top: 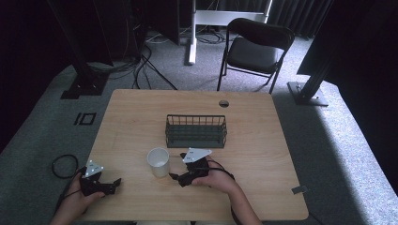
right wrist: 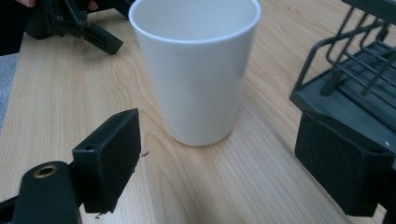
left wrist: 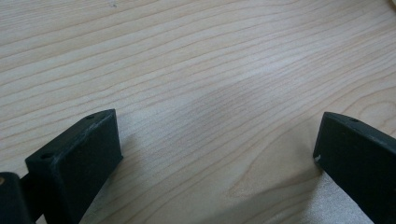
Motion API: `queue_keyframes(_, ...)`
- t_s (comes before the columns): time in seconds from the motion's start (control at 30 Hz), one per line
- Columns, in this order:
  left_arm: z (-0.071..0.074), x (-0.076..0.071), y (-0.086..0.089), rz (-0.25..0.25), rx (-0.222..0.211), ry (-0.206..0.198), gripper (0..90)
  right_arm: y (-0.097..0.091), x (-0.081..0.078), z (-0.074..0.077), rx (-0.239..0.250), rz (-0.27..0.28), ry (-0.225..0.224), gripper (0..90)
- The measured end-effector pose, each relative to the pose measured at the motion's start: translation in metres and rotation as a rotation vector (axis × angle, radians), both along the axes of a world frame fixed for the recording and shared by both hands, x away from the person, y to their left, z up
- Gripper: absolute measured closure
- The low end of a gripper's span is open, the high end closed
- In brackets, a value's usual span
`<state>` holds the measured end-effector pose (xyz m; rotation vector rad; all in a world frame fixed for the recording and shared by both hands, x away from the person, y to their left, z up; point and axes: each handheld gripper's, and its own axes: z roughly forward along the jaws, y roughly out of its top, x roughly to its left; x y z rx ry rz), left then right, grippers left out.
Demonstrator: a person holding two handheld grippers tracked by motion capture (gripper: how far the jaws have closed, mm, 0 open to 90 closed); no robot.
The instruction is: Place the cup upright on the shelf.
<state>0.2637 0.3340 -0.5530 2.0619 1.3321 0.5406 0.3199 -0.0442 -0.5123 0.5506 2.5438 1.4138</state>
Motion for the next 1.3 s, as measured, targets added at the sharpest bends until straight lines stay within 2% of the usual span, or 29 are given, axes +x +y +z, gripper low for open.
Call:
queue_keyframes(0.43, 0.0, 0.0, 0.0, 0.001, -0.001, -0.001, 1.1, 0.025, 0.003, 0.001, -0.003, 0.039, -0.007, 14.2)
queue_keyframes(1.3, 0.0, 0.0, 0.0, 0.001, -0.001, 0.0, 1.2, 0.054, 0.014, 0.008, 0.035, 0.035, -0.053, 14.2)
